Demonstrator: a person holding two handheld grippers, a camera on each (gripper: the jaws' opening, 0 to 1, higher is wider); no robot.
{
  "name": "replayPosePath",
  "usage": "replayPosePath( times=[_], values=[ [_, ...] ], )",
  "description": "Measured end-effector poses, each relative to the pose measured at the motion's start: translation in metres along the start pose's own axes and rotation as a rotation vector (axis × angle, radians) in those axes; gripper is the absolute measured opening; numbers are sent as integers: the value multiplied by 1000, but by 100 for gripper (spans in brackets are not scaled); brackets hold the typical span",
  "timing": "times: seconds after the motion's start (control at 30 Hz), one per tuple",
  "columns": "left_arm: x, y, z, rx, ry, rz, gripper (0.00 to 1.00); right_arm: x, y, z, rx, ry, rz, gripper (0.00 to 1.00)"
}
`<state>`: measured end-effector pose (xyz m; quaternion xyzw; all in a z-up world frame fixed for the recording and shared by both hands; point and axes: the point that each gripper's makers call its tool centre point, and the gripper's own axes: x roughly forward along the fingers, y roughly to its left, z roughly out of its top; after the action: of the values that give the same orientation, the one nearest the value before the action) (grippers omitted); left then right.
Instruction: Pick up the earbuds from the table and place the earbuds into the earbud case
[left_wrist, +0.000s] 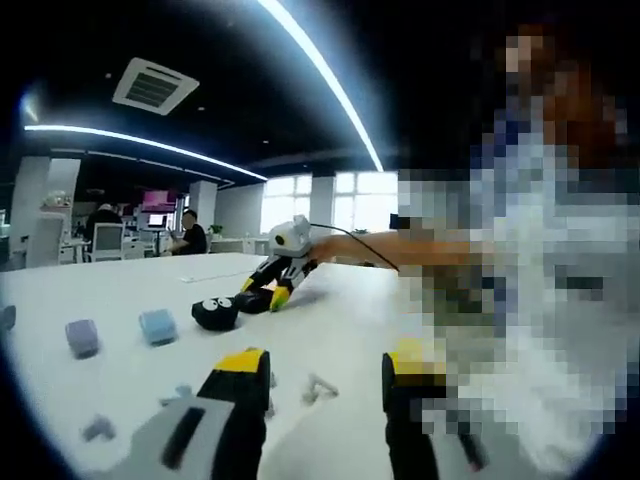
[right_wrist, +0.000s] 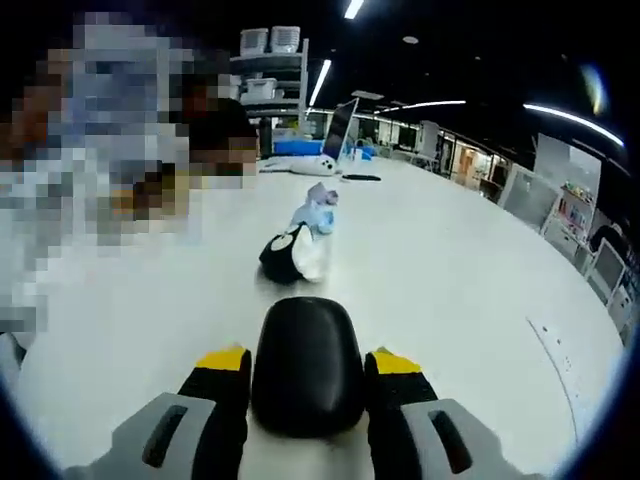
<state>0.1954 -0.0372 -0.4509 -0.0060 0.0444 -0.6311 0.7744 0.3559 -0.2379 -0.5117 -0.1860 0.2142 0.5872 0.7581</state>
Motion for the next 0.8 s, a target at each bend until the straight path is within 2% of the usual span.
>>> replayPosePath(
  times=[0.1,0.13,0.27,0.3,0.4,0.43,0.47,0.53,0.57,0.6,0.67,0.73,0.77,0.8],
  values=[
    [-1,2,-1,-3,-3,8,47,-6,0,4,-1,-12,-17,52],
    [-2,2,-1,-5,-6,11,47,-10,-3,9,-3,-27,-44,53],
    [-6,3,5,1,-15,34,47,-36,-10,47,48,-154,-220,50],
    [-7,4,8,1,-22,43,47,-41,-2,62,39,-212,-232,49],
    [-9,6,19,-1,-42,69,47,-49,25,89,57,-281,-283,49],
    [-9,6,23,0,-47,77,47,-51,35,89,78,-253,-303,49],
    [-10,6,28,1,-55,84,48,-53,47,96,44,-265,-319,49],
    [-12,3,38,3,-57,95,49,-56,70,99,81,-241,-363,49],
    [-13,3,42,5,-58,102,49,-60,80,110,38,-279,-386,50],
    [-15,3,49,9,-62,117,49,-65,93,114,80,-285,-418,50],
    [-18,5,61,9,-67,145,49,-76,109,126,56,-327,-479,50],
    [-22,8,74,43,-76,186,49,-81,125,130,71,-336,-494,49],
    [-23,9,79,80,-75,205,49,-87,131,135,67,-371,-529,49],
    [-23,7,80,77,-60,211,49,-93,134,137,97,-405,-577,48]
  ],
)
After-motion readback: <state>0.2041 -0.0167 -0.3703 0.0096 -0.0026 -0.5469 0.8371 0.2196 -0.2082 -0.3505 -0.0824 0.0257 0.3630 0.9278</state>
